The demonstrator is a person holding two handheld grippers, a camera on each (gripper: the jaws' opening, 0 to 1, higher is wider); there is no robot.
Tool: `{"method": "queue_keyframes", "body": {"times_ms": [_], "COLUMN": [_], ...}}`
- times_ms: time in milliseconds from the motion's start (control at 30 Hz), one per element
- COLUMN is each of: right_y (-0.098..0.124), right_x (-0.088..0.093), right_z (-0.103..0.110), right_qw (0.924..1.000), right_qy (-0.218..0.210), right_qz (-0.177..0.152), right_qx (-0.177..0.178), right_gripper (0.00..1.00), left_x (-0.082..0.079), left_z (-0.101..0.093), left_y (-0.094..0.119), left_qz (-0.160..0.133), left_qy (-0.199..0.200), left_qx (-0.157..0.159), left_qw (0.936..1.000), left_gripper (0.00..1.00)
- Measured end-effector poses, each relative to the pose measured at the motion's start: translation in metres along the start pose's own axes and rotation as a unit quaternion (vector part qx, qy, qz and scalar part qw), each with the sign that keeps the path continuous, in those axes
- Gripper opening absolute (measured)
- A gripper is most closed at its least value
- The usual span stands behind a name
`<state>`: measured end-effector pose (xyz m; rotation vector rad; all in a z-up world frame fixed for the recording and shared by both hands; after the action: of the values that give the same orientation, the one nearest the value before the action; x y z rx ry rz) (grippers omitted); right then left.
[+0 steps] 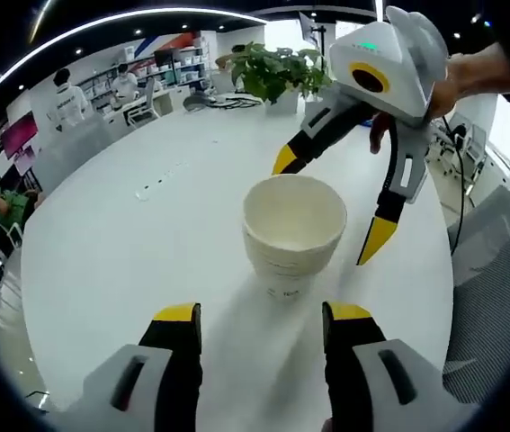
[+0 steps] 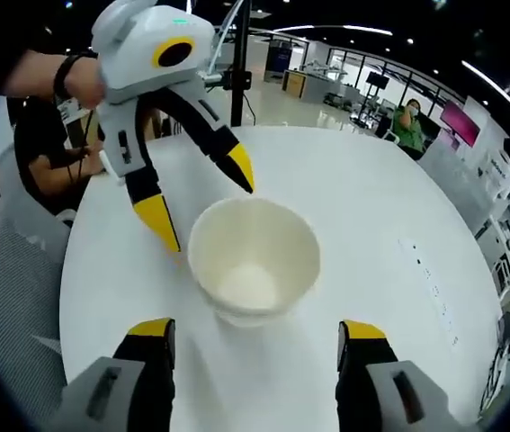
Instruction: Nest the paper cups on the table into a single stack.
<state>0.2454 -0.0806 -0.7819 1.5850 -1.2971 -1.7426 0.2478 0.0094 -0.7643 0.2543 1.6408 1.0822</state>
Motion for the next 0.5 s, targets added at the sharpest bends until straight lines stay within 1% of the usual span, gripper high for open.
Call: {"method": "queue_keyframes", "body": {"times_ms": [100,167,233,300,400,500], "right_y": [0.008,0.01,0.013,0.014,0.015,0.02], "right_x": [0.003,0.005,0.007,0.007,0.009,0.016], "right_z": [0.001,0.002,0.002,0.002,0.003,0.008], "right_qw": [0.9998,0.9997,0.9994,0.999,0.9976,0.9965], "right_qy": [-0.017,-0.024,-0.03,-0.038,-0.06,-0.072], "right_qz": [-0.005,-0.008,-0.011,-0.017,-0.028,-0.033], "right_qx": [0.003,0.006,0.01,0.017,0.02,0.027], "right_gripper": [0.74,0.74,0.74,0.73,0.73,0.74], "left_x": [-0.002,-0.003,0.001,0.007,0.014,0.02], "left_z": [-0.004,0.0,0.003,0.001,-0.001,-0.004], "left_y": [0.011,0.011,0.014,0.021,0.025,0.033], "left_qz": [-0.006,-0.008,-0.009,-0.008,-0.011,-0.021], "left_qy": [0.009,0.014,0.018,0.021,0.028,0.052], "left_qx": [-0.003,-0.005,-0.009,-0.013,-0.017,-0.023], "left_qw": [0.9999,0.9999,0.9998,0.9997,0.9994,0.9982], "left_gripper": [0.53,0.53,0.53,0.53,0.53,0.54]}}
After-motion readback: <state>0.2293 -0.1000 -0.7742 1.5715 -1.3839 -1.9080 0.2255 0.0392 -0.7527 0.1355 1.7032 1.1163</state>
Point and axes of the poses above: the point that each gripper's makers call its tool centre point, and the gripper's own axes: y roughly backward along the fingers, z roughly to its left, x roughly out of its underside, the point moved 1 cm from there along y, roughly backward along the fingers, and after that the axes turned 4 degrees about z, right-handed, at the moved point
